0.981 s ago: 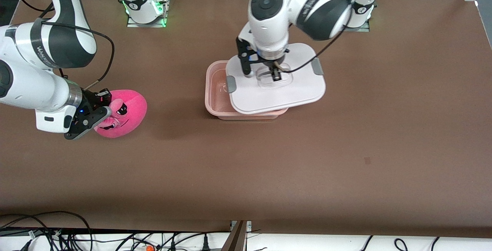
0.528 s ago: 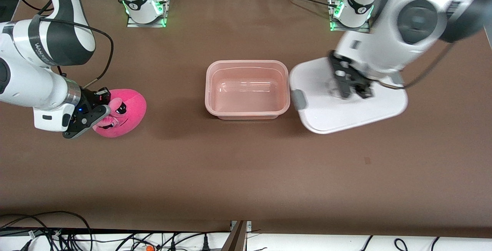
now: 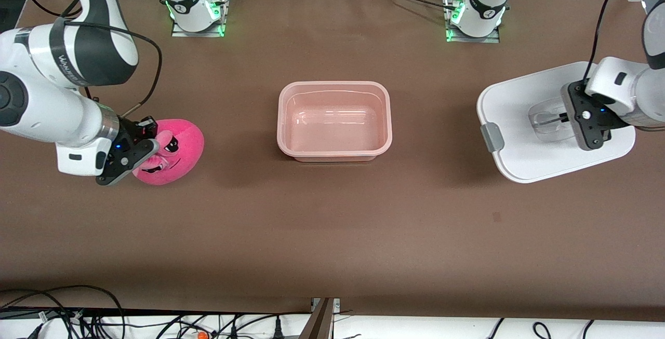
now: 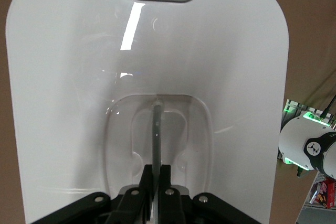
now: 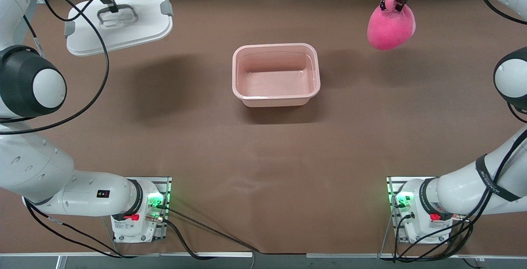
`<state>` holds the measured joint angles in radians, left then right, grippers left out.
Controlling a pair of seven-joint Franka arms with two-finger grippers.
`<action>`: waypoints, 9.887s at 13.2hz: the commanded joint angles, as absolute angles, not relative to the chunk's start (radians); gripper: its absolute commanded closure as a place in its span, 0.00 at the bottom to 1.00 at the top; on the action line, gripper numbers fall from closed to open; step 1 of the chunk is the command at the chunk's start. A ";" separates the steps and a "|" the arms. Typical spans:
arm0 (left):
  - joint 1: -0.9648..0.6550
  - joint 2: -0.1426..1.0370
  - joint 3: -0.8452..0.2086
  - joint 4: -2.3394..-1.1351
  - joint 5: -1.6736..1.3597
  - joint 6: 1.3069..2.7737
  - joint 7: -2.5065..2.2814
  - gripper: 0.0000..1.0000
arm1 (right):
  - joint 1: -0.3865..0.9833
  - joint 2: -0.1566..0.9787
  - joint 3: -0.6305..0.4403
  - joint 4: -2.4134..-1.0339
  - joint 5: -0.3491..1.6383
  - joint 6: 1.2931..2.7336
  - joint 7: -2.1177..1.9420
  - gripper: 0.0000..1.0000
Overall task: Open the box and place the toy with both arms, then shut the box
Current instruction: 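Lift the lid aside with the left gripper while the right gripper lifts the toy, then lower the pink toy into the open box and open the right gripper, then withdraw the right gripper while the left gripper carries the lid over the box, then lower the lid onto the box with the left gripper and press it shut, then release the lid handle and raise the left gripper away from the box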
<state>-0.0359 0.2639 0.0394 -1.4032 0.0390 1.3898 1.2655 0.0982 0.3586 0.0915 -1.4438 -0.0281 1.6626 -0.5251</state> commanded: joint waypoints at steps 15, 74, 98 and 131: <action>-0.031 0.282 0.017 -1.384 0.123 1.355 1.289 1.00 | 0.635 0.443 0.095 -1.273 -0.106 1.579 -0.449 1.00; -0.756 0.506 -0.003 -1.381 -0.087 1.748 0.821 1.00 | 0.166 -0.092 -0.107 -1.761 0.080 1.655 -0.017 0.00; -0.836 0.640 -0.002 -1.336 0.021 1.859 0.684 1.00 | 0.166 -0.095 -0.104 -1.746 0.041 1.672 -0.020 0.00; -0.174 0.451 0.127 -1.146 0.081 1.640 0.681 0.00 | 0.179 -0.060 -0.104 -1.683 -0.020 1.652 -0.009 0.00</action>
